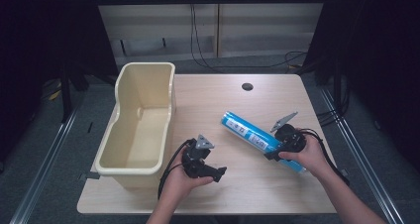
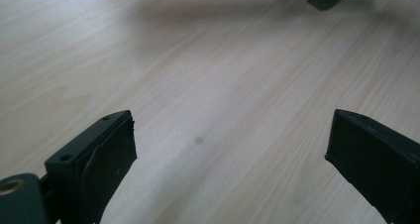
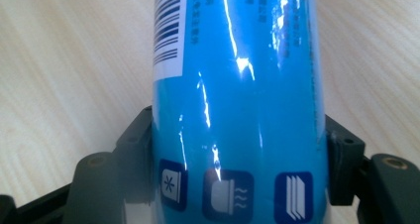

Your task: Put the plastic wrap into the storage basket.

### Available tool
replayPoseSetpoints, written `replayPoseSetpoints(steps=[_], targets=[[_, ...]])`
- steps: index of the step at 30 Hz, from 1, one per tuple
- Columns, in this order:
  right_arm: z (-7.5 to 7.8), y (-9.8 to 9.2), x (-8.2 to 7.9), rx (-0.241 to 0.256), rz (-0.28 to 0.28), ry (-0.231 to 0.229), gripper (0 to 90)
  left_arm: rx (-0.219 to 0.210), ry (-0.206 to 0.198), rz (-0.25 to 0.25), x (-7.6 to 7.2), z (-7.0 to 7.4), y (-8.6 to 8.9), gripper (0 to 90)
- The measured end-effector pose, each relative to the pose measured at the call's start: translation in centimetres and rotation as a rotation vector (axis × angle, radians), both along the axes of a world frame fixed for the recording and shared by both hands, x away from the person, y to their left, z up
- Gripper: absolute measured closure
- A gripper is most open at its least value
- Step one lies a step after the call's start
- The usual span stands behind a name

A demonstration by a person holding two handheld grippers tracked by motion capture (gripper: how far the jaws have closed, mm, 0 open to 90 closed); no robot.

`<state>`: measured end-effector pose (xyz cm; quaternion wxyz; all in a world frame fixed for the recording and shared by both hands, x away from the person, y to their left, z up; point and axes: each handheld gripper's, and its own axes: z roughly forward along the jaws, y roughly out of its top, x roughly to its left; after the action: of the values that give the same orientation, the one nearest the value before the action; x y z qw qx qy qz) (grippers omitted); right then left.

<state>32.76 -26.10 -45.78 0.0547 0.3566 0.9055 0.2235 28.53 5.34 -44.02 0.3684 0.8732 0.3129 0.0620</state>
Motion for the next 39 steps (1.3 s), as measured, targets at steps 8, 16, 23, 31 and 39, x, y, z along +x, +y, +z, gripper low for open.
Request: replayPoseSetpoints(steps=[8, 16, 23, 31, 39], targets=[[0.2, -0.1, -1.0, 0.012, 0.094, 0.003, 32.8, 0.015, 0.003, -0.042, 1.4, 2.4, -0.9, 4.3], [0.7, -0.1, -1.6, 0.021, 0.210, 0.015, 32.8, 0.057, -0.008, -0.111, 2.5, 4.5, -2.3, 3.1], [1.3, 0.1, -1.8, 0.016, 0.282, 0.019, 32.8, 0.094, -0.009, -0.177, 3.4, 5.8, -3.8, 2.5], [1.8, 0.3, -2.0, 0.025, 0.346, 0.004, 32.8, 0.127, 0.007, -0.248, 4.3, 6.2, -5.7, 0.1], [2.2, 0.5, -2.1, 0.022, 0.388, -0.008, 32.8, 0.182, 0.018, -0.353, 4.5, 6.4, -7.5, 0.5]])
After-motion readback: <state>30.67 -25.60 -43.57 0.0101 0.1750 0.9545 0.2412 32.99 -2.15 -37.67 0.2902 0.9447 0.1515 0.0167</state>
